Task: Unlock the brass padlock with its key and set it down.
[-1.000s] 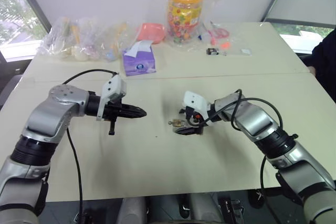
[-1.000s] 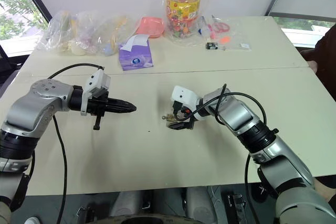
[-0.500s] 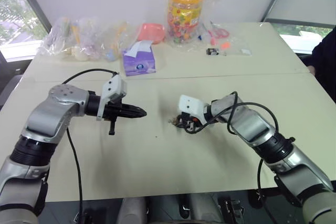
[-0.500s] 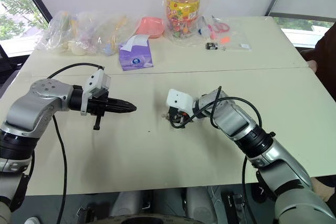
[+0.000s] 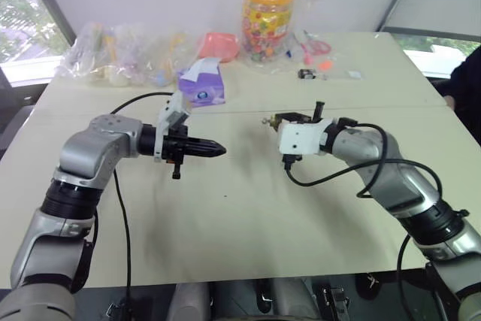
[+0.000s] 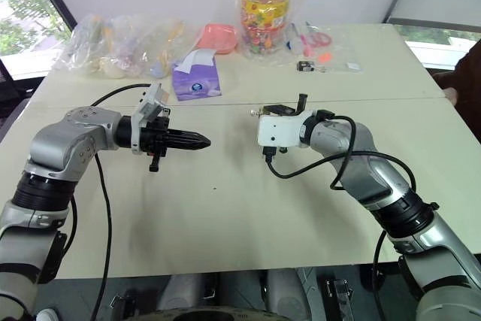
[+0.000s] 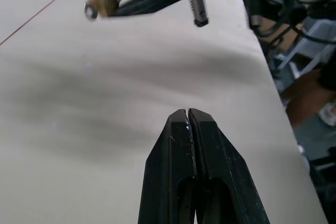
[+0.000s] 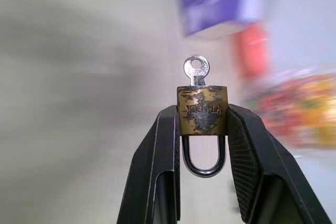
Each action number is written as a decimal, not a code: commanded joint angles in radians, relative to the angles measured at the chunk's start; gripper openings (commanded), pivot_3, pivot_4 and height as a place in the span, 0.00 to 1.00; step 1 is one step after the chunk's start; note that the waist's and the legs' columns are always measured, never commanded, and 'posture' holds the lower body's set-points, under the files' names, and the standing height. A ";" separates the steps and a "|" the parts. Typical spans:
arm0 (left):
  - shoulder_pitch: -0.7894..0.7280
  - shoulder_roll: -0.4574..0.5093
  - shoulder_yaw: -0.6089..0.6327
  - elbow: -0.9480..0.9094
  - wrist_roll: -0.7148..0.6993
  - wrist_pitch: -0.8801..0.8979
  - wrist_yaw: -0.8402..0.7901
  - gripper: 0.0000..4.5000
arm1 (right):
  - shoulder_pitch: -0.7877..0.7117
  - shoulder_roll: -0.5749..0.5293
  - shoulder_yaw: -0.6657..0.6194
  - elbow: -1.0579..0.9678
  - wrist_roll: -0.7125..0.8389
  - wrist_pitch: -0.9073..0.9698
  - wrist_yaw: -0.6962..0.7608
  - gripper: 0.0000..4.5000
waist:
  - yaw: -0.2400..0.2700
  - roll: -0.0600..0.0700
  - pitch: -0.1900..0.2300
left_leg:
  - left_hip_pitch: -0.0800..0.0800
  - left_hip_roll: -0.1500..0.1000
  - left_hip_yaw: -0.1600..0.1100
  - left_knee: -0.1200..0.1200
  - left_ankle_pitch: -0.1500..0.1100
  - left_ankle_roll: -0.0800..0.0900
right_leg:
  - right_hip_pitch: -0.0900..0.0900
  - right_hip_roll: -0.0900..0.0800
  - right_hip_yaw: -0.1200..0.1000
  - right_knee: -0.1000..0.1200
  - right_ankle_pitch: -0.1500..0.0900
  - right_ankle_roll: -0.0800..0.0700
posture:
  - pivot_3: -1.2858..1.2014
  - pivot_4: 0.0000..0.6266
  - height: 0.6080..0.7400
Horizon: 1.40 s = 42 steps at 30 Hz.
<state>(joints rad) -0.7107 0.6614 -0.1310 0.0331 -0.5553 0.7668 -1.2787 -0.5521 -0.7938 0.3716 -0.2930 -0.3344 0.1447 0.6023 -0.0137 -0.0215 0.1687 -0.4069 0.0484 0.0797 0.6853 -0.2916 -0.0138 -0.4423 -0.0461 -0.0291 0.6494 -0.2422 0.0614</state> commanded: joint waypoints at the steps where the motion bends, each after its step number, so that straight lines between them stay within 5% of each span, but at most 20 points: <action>1: -0.067 -0.022 0.046 0.031 -0.052 0.062 0.012 0.00 | 0.014 -0.001 -0.068 -0.097 -0.016 -0.058 -0.003 0.14 | -0.001 0.000 0.000 | 0.000 0.000 0.000 0.000 0.000 0.000 | 0.000 0.001 0.000 0.000 0.000 0.000 | 0.52 0.24 1.00; 4: -0.108 -0.055 0.058 0.067 -0.065 0.096 0.041 0.19 | 0.029 0.009 -0.092 -0.141 -0.006 -0.054 0.025 0.14 | 0.000 0.000 0.000 | 0.001 0.000 0.000 0.000 0.000 0.000 | 0.000 0.001 0.000 0.001 0.000 0.000 | 0.52 0.24 1.00; 10: -0.129 -0.091 0.042 0.086 -0.039 0.054 0.049 0.79 | 0.034 0.020 -0.113 -0.165 -0.019 -0.072 0.063 0.14 | 0.002 0.000 0.000 | 0.001 0.000 0.000 0.000 0.000 0.000 | 0.000 0.000 0.000 0.001 0.000 0.000 | 0.52 0.24 1.00; 26: -0.147 -0.166 0.072 0.112 -0.068 0.064 0.085 0.79 | 0.010 0.070 -0.136 -0.205 -0.006 -0.060 0.142 0.14 | 0.003 0.000 0.000 | 0.001 0.000 0.000 0.000 0.001 -0.001 | 0.000 0.000 0.000 0.001 0.000 0.000 | 0.52 0.24 1.00; 30: -0.147 -0.173 0.075 0.116 -0.063 0.057 0.086 0.51 | 0.010 0.078 -0.141 -0.213 -0.008 -0.054 0.154 0.14 | 0.004 0.000 0.000 | 0.001 0.000 0.000 0.000 0.001 -0.001 | 0.000 0.000 0.000 0.001 0.000 0.000 | 0.52 0.24 1.00; 35: -0.151 -0.181 0.078 0.119 -0.064 0.059 0.088 0.01 | 0.012 0.081 -0.141 -0.233 -0.005 -0.043 0.172 0.14 | 0.003 0.000 0.000 | 0.001 0.000 0.000 0.000 0.001 -0.001 | 0.000 0.000 0.000 0.001 0.000 0.000 | 0.52 0.24 1.00; 42: -0.140 -0.183 0.063 0.106 -0.049 0.042 0.081 0.01 | 0.014 0.088 -0.137 -0.254 -0.005 -0.030 0.188 0.14 | 0.003 0.000 0.000 | 0.001 0.000 0.000 0.000 0.001 -0.001 | 0.000 0.000 0.000 0.001 0.000 0.000 | 0.52 0.24 1.00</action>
<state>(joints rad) -0.8392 0.4764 -0.0821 0.1635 -0.6012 0.8349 -1.1960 -0.5232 -0.7147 0.2617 -0.4950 -0.3482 0.1234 0.7905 -0.0105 -0.0215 0.1687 -0.4063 0.0484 0.0794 0.6856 -0.2909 -0.0148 -0.4418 -0.0461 -0.0291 0.6507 -0.2420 0.0612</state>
